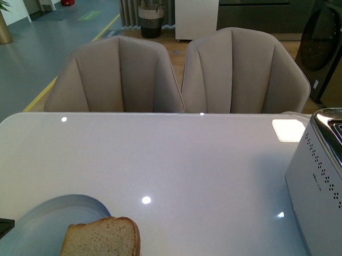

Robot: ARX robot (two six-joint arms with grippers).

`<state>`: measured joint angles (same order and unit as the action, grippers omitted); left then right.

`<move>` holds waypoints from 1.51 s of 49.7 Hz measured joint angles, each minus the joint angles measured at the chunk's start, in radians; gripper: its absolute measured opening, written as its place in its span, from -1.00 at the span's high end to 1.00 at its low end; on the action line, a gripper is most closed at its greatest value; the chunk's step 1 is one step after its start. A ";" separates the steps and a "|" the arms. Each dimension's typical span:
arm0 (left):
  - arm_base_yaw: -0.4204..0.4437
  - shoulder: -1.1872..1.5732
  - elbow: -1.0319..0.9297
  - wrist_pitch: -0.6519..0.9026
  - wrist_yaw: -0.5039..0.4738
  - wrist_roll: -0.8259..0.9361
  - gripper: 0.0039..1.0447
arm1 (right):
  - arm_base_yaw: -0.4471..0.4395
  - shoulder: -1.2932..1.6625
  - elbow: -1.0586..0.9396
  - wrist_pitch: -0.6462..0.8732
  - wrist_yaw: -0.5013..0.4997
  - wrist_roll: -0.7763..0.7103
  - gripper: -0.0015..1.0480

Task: Left arm holds plate, right arm toasts bread

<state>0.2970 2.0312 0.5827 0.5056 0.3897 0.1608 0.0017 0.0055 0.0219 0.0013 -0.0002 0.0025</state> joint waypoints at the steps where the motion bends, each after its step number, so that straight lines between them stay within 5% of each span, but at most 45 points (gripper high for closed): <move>1: 0.000 0.016 0.004 0.005 0.001 0.001 -0.87 | 0.000 0.000 0.000 0.000 0.000 0.000 -0.83; 36: -0.009 0.254 0.064 0.087 0.051 -0.014 -0.83 | 0.000 0.000 0.000 0.000 0.000 0.000 -0.83; 60: 0.001 0.307 0.066 0.089 0.121 -0.071 0.92 | 0.000 0.000 0.000 0.000 0.000 0.000 -0.83; 75: 0.039 0.190 0.060 0.028 0.232 -0.217 0.95 | 0.000 0.000 0.000 0.000 0.000 0.000 -0.83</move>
<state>0.3359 2.2211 0.6426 0.5335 0.6216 -0.0559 0.0017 0.0051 0.0219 0.0013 -0.0002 0.0025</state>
